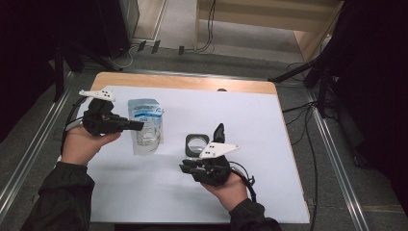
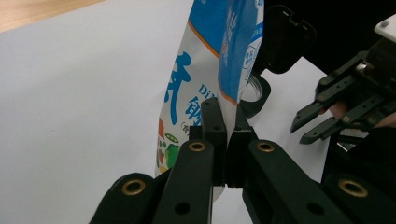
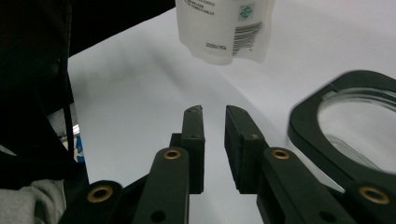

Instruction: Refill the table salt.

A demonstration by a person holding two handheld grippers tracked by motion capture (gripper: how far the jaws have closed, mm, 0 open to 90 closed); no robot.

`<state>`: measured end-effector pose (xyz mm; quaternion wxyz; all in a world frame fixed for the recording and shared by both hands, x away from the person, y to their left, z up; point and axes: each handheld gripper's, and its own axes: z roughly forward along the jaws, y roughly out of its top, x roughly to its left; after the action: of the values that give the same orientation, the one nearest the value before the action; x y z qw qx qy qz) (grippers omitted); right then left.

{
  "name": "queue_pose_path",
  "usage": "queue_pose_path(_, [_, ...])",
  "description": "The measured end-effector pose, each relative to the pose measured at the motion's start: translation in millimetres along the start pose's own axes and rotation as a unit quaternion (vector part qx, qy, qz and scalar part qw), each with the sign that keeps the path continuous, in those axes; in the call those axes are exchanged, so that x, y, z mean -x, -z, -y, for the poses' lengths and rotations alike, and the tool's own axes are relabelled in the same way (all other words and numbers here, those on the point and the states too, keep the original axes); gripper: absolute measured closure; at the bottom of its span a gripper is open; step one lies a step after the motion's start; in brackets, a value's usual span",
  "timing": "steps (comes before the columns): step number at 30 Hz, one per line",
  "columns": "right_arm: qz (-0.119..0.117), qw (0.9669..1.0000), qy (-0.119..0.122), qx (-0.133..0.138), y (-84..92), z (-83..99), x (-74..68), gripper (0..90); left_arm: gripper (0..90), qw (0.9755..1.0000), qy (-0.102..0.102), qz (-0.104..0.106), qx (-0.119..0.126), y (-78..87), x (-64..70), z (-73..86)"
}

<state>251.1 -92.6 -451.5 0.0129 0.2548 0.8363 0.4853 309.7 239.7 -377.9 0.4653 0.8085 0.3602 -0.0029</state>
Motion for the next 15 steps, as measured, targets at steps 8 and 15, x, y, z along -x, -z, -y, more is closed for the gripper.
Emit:
queue_pose_path(8, [-0.008,0.9999,0.012,-0.005,-28.1,-16.4,-4.3,81.0,90.0,0.9999,0.004,-0.012,0.011,9.7,9.8,2.8])
queue_pose_path(15, [0.012,0.9997,0.020,-0.010,-58.0,-20.1,-6.7,76.4,90.0,0.9998,0.003,-0.013,0.012,17.4,21.9,3.3])
